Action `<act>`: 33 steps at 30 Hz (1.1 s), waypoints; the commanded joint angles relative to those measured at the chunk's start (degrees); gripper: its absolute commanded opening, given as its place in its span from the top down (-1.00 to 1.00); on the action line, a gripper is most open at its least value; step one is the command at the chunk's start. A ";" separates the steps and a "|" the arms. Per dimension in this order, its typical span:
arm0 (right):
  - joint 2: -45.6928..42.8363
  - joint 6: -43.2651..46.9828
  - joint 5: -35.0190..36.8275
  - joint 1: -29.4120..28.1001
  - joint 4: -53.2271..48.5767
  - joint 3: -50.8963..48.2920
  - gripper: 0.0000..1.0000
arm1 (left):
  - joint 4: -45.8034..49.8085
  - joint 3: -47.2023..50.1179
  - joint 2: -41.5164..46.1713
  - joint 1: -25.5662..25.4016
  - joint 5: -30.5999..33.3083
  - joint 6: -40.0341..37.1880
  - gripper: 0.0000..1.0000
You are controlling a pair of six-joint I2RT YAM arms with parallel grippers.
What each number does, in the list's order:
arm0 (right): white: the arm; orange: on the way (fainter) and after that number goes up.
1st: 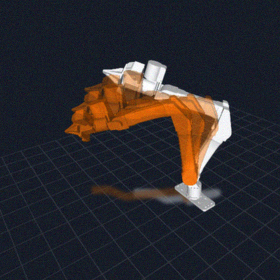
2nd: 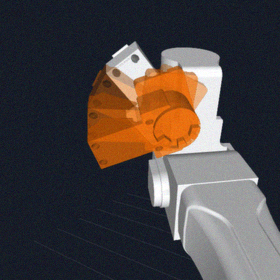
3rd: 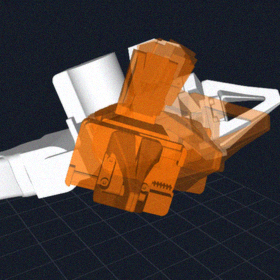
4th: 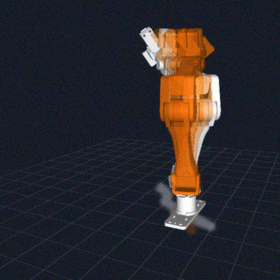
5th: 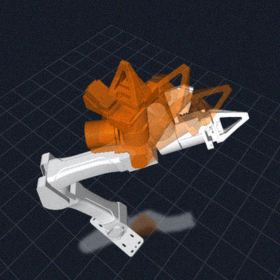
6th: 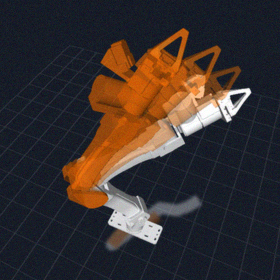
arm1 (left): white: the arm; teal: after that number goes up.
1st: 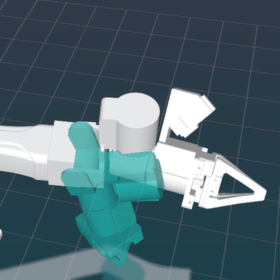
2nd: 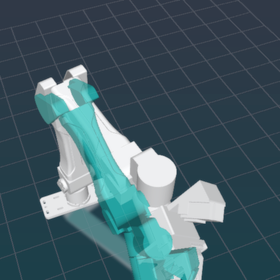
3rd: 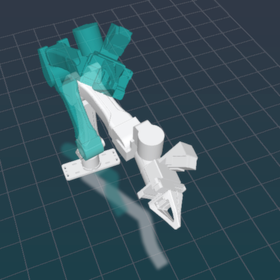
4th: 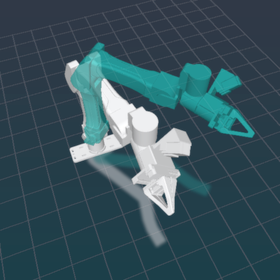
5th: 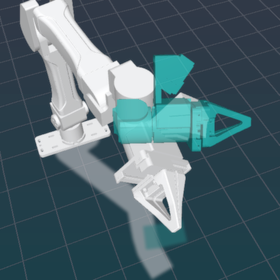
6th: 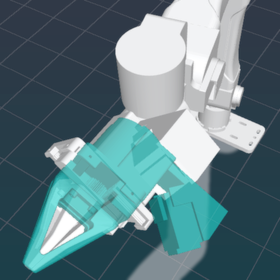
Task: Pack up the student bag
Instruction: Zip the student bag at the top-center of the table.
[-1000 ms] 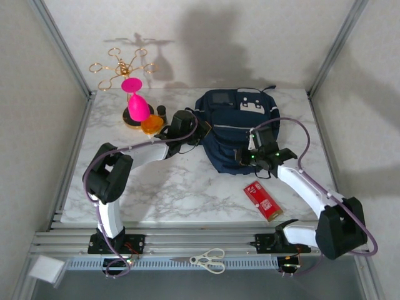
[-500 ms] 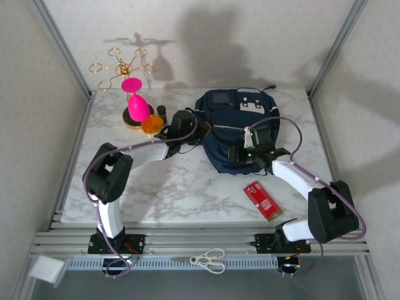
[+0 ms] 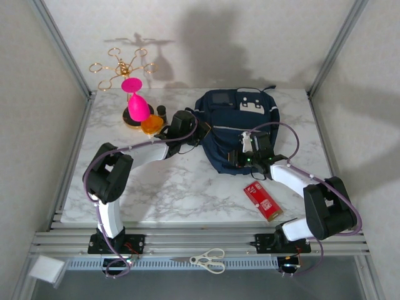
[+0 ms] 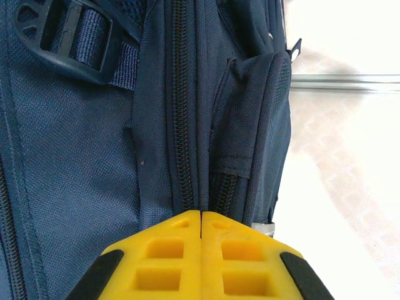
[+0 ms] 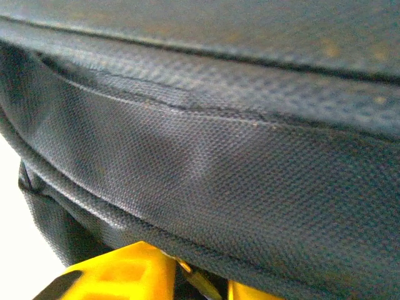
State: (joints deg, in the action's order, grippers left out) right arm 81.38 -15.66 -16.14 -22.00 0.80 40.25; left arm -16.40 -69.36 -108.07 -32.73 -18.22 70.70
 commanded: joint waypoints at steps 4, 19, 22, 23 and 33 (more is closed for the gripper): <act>-3.31 0.24 2.32 -0.55 3.24 -0.59 0.78 | -0.13 -2.43 -0.55 0.21 0.10 -0.30 1.00; -8.95 -3.78 2.51 -2.16 -7.38 1.57 1.00 | -5.31 5.48 5.91 -1.90 -0.16 4.45 0.32; -9.15 -5.11 2.87 -2.08 -9.17 1.85 1.00 | -8.49 10.91 9.30 -4.61 0.51 8.65 0.18; -9.21 -5.13 2.64 -2.16 -9.59 1.85 1.00 | -10.07 12.37 9.85 -6.09 0.60 10.63 0.14; -9.09 -5.17 3.36 -2.22 -12.03 3.04 1.00 | -13.60 10.41 4.13 -15.25 8.02 22.27 -0.04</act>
State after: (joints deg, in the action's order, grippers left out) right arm 73.28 -20.38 -13.08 -23.57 -8.29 41.67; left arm -28.12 -57.14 -102.19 -48.05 -15.16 88.62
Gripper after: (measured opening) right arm 0.070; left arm 0.517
